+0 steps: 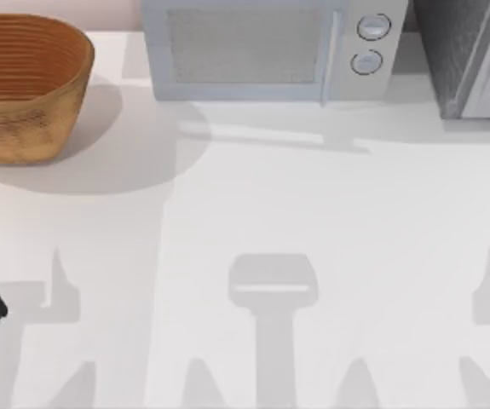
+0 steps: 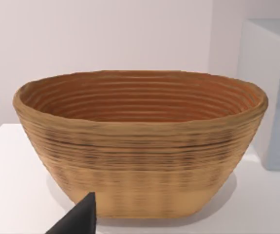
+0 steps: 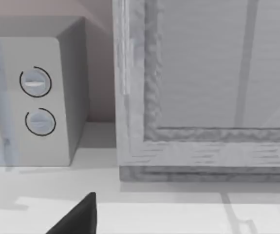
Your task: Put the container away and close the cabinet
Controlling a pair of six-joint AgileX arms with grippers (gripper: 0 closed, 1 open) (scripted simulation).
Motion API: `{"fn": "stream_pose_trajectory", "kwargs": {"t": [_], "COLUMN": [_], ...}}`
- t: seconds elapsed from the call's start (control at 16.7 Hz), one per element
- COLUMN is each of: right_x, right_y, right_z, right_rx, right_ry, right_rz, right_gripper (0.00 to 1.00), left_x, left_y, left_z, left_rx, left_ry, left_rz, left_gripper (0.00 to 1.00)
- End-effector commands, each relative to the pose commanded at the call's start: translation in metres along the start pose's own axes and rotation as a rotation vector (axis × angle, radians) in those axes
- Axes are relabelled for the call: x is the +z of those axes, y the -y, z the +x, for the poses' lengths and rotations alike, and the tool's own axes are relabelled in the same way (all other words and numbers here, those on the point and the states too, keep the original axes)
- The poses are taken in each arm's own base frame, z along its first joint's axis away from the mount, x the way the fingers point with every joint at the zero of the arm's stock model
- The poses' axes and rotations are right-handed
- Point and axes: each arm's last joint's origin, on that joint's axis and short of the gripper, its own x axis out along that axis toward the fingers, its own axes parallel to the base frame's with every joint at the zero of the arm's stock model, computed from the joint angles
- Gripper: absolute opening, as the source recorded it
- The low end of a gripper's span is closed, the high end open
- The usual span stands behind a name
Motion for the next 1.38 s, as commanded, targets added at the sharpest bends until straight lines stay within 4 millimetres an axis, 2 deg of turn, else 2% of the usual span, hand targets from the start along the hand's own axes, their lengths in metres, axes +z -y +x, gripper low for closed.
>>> {"fn": "stream_pose_trajectory", "kwargs": {"t": [0.3, 0.48, 0.66, 0.84, 1.02, 1.2, 1.38], "right_x": [0.004, 0.020, 0.038, 0.044, 0.034, 0.019, 0.006], "right_y": [0.002, 0.012, 0.031, 0.064, 0.110, 0.154, 0.185], "right_z": [0.002, 0.008, 0.022, 0.043, 0.060, 0.062, 0.055], "right_rx": [0.003, 0.003, 0.004, 0.003, 0.003, 0.003, 0.004], "right_ry": [0.006, 0.042, 0.067, 0.038, -0.005, -0.014, -0.012], "right_rz": [0.001, -0.002, -0.015, -0.015, 0.007, 0.015, 0.011], "right_gripper": [1.00, 1.00, 1.00, 1.00, 1.00, 1.00, 1.00], "left_x": [0.000, 0.000, 0.000, 0.000, 0.000, 0.000, 0.000], "left_y": [0.000, 0.000, 0.000, 0.000, 0.000, 0.000, 0.000], "left_z": [0.000, 0.000, 0.000, 0.000, 0.000, 0.000, 0.000], "left_rx": [0.000, 0.000, 0.000, 0.000, 0.000, 0.000, 0.000], "left_ry": [0.000, 0.000, 0.000, 0.000, 0.000, 0.000, 0.000], "left_rz": [0.000, 0.000, 0.000, 0.000, 0.000, 0.000, 0.000], "left_gripper": [1.00, 1.00, 1.00, 1.00, 1.00, 1.00, 1.00]}}
